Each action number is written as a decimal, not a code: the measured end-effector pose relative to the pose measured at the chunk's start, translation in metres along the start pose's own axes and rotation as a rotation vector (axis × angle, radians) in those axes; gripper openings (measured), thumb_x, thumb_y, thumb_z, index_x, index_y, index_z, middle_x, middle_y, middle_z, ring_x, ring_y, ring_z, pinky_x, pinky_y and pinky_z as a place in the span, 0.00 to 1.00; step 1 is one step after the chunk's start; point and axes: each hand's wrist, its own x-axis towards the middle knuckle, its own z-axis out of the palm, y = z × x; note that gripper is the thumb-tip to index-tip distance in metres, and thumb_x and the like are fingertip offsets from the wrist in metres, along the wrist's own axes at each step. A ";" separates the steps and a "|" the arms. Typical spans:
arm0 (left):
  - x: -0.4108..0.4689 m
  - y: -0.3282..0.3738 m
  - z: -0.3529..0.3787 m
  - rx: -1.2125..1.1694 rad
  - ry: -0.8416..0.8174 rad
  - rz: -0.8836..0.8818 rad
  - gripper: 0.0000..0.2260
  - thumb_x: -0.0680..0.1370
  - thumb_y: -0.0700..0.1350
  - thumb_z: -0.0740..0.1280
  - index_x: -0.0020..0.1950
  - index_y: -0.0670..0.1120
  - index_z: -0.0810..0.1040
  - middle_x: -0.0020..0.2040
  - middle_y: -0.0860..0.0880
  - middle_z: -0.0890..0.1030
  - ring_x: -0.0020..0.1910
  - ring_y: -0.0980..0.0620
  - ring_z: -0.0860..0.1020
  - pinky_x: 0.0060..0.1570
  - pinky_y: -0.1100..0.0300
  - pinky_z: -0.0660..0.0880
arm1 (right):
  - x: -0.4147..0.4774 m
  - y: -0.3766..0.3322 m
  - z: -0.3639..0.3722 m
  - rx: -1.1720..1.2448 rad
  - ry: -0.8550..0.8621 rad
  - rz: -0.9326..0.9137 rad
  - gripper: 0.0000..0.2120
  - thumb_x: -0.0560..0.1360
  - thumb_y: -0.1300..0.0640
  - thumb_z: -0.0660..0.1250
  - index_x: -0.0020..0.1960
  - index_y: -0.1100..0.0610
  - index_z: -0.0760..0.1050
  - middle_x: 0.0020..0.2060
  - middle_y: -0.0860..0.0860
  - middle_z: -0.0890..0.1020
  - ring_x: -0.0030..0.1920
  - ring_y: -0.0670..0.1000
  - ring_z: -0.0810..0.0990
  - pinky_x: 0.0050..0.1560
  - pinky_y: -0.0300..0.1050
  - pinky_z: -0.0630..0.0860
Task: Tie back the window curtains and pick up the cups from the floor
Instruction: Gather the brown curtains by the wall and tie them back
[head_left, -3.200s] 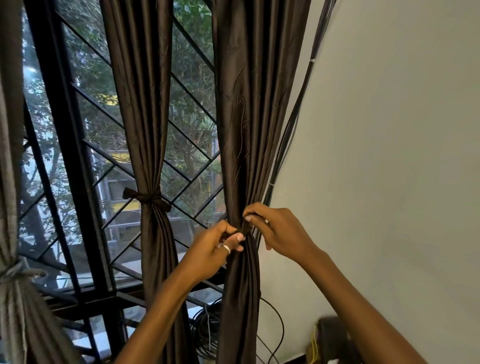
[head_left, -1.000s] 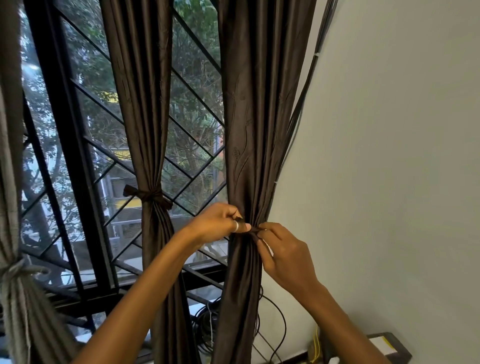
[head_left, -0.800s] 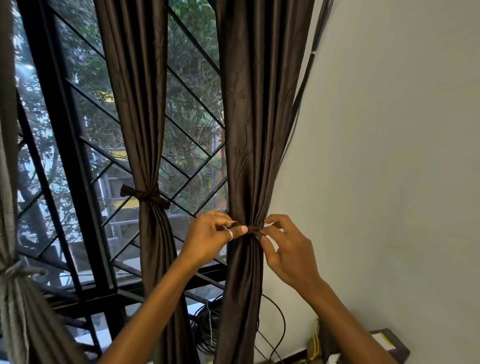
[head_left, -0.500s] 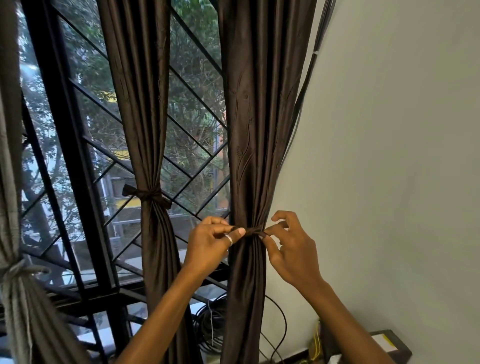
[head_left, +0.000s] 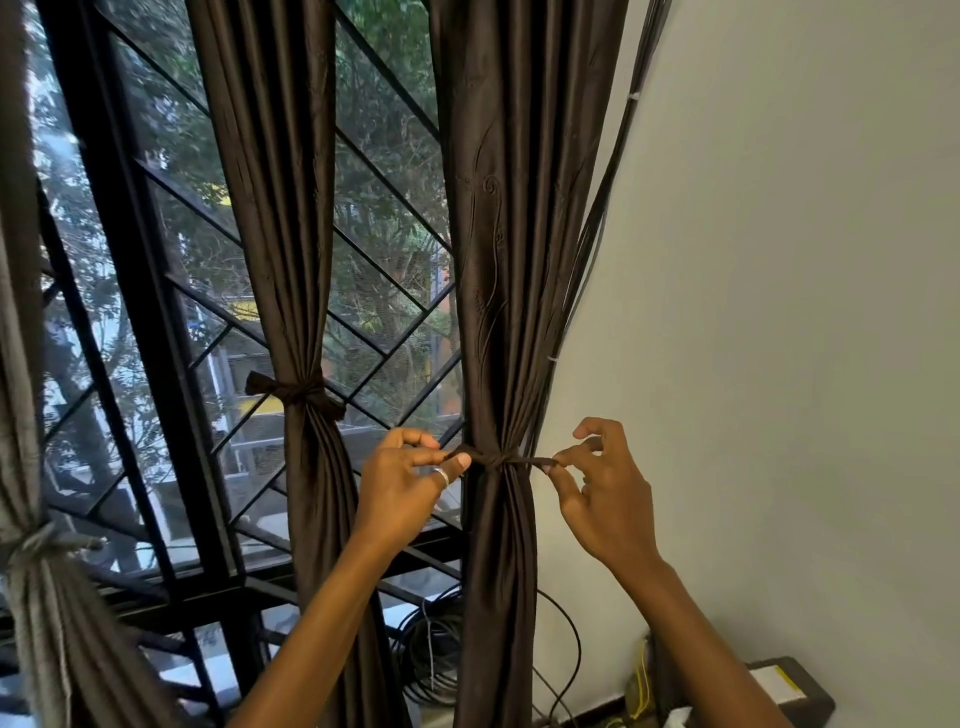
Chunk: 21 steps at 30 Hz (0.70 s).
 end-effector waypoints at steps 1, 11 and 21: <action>0.001 -0.002 0.000 0.002 0.003 0.003 0.06 0.73 0.51 0.76 0.43 0.50 0.87 0.50 0.55 0.75 0.52 0.53 0.79 0.52 0.46 0.80 | 0.000 0.000 0.001 0.004 0.004 0.000 0.05 0.72 0.56 0.78 0.44 0.53 0.83 0.58 0.46 0.73 0.47 0.41 0.73 0.32 0.30 0.72; -0.004 0.001 0.014 -0.021 0.014 -0.019 0.07 0.77 0.51 0.72 0.51 0.50 0.85 0.51 0.53 0.76 0.51 0.57 0.79 0.53 0.51 0.80 | 0.000 0.001 0.013 0.153 -0.010 0.101 0.03 0.74 0.56 0.75 0.47 0.51 0.82 0.53 0.43 0.74 0.49 0.41 0.76 0.38 0.45 0.81; -0.070 -0.020 0.030 -0.190 -0.025 -0.300 0.13 0.79 0.48 0.68 0.64 0.50 0.75 0.53 0.56 0.80 0.51 0.60 0.80 0.56 0.54 0.80 | -0.035 0.003 0.032 0.412 -0.097 0.423 0.04 0.77 0.54 0.72 0.51 0.51 0.79 0.52 0.45 0.78 0.50 0.35 0.78 0.48 0.27 0.74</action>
